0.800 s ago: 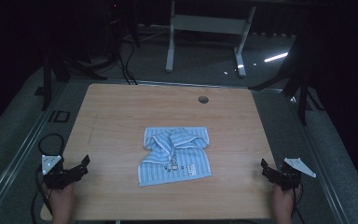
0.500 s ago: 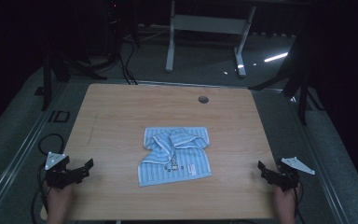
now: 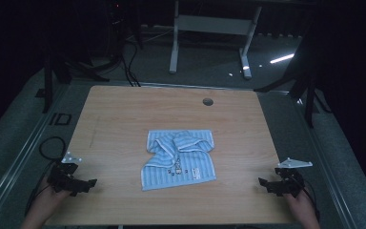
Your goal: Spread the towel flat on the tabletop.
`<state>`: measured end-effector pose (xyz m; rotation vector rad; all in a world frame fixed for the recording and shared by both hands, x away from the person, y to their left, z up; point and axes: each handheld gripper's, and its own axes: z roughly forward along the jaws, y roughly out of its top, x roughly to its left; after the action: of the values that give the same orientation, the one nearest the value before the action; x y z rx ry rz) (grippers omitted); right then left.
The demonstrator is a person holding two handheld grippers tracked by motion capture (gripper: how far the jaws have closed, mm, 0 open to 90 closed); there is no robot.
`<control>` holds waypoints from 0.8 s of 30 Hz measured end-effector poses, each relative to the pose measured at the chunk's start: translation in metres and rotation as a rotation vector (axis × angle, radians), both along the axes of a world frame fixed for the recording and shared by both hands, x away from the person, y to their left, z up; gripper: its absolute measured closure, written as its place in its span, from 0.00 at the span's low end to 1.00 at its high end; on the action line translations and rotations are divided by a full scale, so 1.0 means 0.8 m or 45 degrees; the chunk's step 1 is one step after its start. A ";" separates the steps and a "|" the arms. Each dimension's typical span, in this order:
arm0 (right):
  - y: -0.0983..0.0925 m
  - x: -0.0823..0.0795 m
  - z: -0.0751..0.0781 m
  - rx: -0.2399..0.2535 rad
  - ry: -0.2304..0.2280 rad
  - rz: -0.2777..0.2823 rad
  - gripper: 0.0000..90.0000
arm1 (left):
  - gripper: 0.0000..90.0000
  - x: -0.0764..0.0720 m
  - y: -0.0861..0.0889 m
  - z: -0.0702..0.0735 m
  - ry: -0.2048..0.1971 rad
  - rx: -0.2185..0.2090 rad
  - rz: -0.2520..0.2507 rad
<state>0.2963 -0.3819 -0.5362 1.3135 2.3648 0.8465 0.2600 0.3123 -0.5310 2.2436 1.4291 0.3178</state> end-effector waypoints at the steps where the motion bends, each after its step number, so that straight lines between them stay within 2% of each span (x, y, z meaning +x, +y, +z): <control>1: 0.002 0.000 0.003 -0.022 0.010 0.019 0.14 | 0.01 0.001 -0.002 0.002 0.038 0.007 -0.010; 4: 0.007 0.004 0.012 -0.051 0.067 0.074 0.14 | 0.01 0.004 -0.010 0.006 0.121 0.037 -0.032; 7: 0.011 0.010 0.018 -0.107 0.174 0.117 0.15 | 0.01 0.004 -0.018 0.009 0.176 0.072 -0.071; 9: 0.015 0.014 0.021 -0.175 0.231 0.141 0.15 | 0.01 0.004 -0.021 0.011 0.218 0.093 -0.096; 11: 0.019 0.019 0.023 -0.212 0.291 0.177 0.15 | 0.01 0.005 -0.022 0.011 0.262 0.117 -0.109; 13: 0.025 0.022 0.026 -0.270 0.350 0.203 0.15 | 0.01 0.005 -0.022 0.012 0.310 0.158 -0.122; 15: 0.029 0.025 0.028 -0.312 0.393 0.233 0.15 | 0.01 0.006 -0.020 0.011 0.353 0.162 -0.115; 18: 0.036 0.028 0.031 -0.349 0.464 0.262 0.15 | 0.01 0.007 -0.018 0.010 0.395 0.189 -0.110; 19: 0.036 0.028 0.031 -0.349 0.464 0.262 0.15 | 0.01 0.007 -0.018 0.010 0.395 0.189 -0.110; 20: 0.040 0.030 0.031 -0.384 0.511 0.299 0.15 | 0.02 0.008 -0.018 0.010 0.405 0.208 -0.123; 24: 0.048 0.034 0.032 -0.422 0.545 0.322 0.15 | 0.02 0.011 -0.019 0.013 0.428 0.175 -0.141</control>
<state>0.3235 -0.3437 -0.5102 1.1613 2.8883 0.2186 0.2691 0.2970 -0.5208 2.5708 1.4739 0.0007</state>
